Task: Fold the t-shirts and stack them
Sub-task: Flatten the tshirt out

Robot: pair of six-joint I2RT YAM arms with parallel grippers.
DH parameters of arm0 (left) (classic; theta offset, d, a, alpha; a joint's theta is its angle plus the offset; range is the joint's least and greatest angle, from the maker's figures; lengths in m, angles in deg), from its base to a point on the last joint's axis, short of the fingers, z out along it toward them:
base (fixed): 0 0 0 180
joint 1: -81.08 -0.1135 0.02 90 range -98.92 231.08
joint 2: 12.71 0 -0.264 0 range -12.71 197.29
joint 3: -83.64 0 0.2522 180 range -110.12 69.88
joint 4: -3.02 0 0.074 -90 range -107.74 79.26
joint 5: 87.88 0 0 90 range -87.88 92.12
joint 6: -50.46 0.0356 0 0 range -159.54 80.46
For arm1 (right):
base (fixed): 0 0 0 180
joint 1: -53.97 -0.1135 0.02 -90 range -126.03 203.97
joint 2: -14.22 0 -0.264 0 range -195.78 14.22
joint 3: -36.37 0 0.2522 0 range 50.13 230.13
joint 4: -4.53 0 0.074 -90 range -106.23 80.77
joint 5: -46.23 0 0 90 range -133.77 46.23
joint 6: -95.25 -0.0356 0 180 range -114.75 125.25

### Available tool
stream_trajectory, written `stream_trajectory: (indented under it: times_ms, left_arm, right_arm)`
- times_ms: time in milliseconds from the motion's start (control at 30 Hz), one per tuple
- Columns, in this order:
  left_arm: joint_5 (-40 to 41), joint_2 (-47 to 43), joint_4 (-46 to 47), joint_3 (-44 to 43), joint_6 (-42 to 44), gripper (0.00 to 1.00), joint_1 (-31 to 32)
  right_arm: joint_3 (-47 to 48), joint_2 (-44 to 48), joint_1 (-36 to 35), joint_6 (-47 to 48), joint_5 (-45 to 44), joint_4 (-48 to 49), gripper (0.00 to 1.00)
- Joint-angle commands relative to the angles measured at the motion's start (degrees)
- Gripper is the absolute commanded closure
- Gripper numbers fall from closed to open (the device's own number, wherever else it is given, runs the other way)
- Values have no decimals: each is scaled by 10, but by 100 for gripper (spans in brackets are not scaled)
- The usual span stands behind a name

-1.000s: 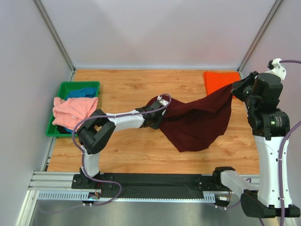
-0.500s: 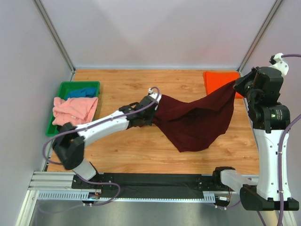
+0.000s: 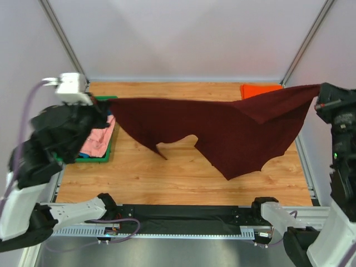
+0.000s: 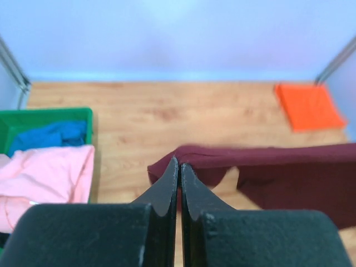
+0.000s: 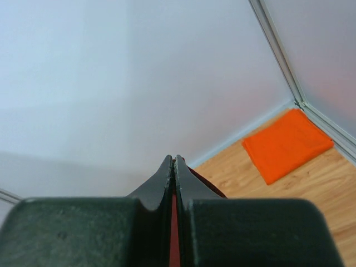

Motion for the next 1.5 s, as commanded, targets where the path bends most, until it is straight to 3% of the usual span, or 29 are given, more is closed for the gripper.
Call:
stream_trajectory:
  times_ms: [0,267,400,533,567,700,767,1000,1200,1300,1400,1467]
  left_arm:
    - [75,-41,-57,-65,13,100,1]
    - [64,-60,-46,-154,81,100,1]
    - [38,-65,-28,-124,93,100,1]
    - [25,-76,-19,-36,73,100,1]
    - [24,-80,-9,10,62,100,1]
    - [33,-88,12,110,43,100,1]
    - [44,-83,25,147,44,100,1]
    - [68,-46,26,155,42,100,-2]
    - [81,-54,28,145,44,100,-3]
    - [88,-61,33,149,48,100,-3]
    - [82,-72,35,154,46,100,-3]
    - [70,-85,46,167,48,100,-3]
  right_arm:
    - [25,48,3,-30,-33,-12,100]
    - [47,84,3,-26,-65,-29,100]
    - [19,65,4,-26,40,-37,100]
    - [-136,74,3,-48,245,14,100]
    - [-229,83,3,-54,305,28,100]
    - [-449,107,-13,-72,343,101,86]
    - [-538,100,-58,-73,335,143,81]
    - [-657,7,-268,-88,276,357,52]
    - [-683,-134,-426,-212,175,506,41]
    - [-699,-207,-483,-267,145,642,38]
    - [-659,-297,-526,-302,149,669,36]
    - [-590,-368,-557,-319,157,632,36]
